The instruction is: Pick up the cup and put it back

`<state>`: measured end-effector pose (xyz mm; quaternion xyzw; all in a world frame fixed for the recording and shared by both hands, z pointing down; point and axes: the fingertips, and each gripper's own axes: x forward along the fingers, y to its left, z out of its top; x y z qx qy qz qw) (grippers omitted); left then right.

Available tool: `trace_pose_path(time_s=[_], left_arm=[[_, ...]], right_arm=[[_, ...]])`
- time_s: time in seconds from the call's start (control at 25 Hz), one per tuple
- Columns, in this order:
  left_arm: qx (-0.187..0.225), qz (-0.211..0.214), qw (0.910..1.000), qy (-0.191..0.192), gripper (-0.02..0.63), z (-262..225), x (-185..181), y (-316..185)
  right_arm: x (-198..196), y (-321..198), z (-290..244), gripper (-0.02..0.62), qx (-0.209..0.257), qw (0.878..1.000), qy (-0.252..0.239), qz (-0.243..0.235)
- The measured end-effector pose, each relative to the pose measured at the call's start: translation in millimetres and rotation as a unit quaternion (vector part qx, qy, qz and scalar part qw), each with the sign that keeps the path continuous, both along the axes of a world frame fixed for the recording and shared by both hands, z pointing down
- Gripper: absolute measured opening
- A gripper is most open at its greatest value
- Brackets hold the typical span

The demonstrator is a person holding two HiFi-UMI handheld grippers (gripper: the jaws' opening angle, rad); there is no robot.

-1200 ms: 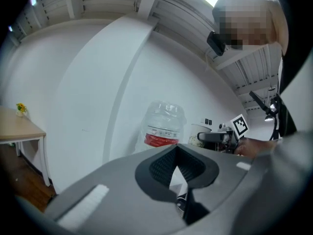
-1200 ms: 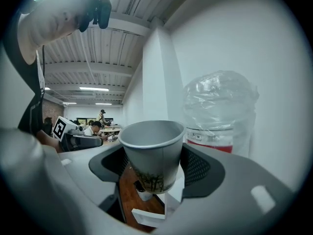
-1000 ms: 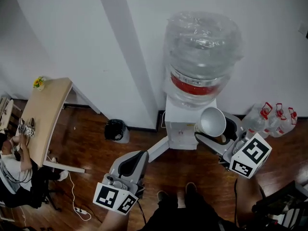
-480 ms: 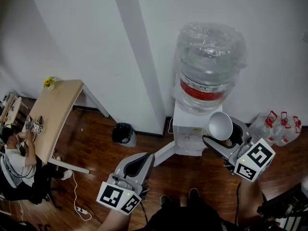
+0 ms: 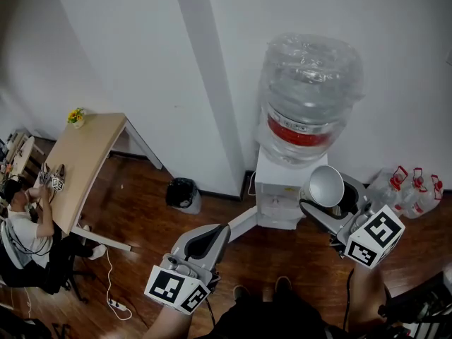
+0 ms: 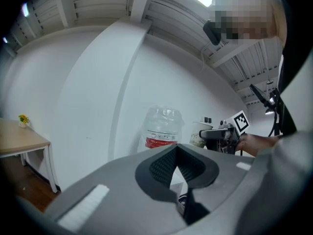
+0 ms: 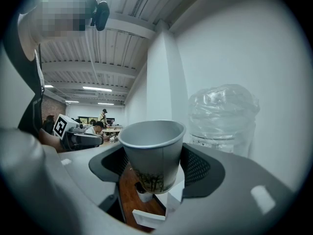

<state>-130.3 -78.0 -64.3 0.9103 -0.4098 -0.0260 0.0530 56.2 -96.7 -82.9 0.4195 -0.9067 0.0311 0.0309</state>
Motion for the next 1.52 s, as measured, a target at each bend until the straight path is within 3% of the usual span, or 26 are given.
trace_pose_path(time_s=[0.44,0.68,1.52], left_arm=[[-0.01,-0.026,0.9994,0.022,0.001,4.2,-10.2,-1.4],[-0.012,-0.026,0.9995,0.011,0.001,13.1,-10.4,-7.3],[-0.089,0.005,0.996,-0.007,0.001,144.2,33.5,-40.6]], right_arm=[[-0.5,5.2,1.4,0.327,-0.003,1.0,-0.001,-0.005],[-1.4,2.1,14.6,0.327,-0.013,1.0,-0.002,-0.008],[4.9,-18.1,159.0,0.327,-0.067,0.998,-0.011,-0.002]])
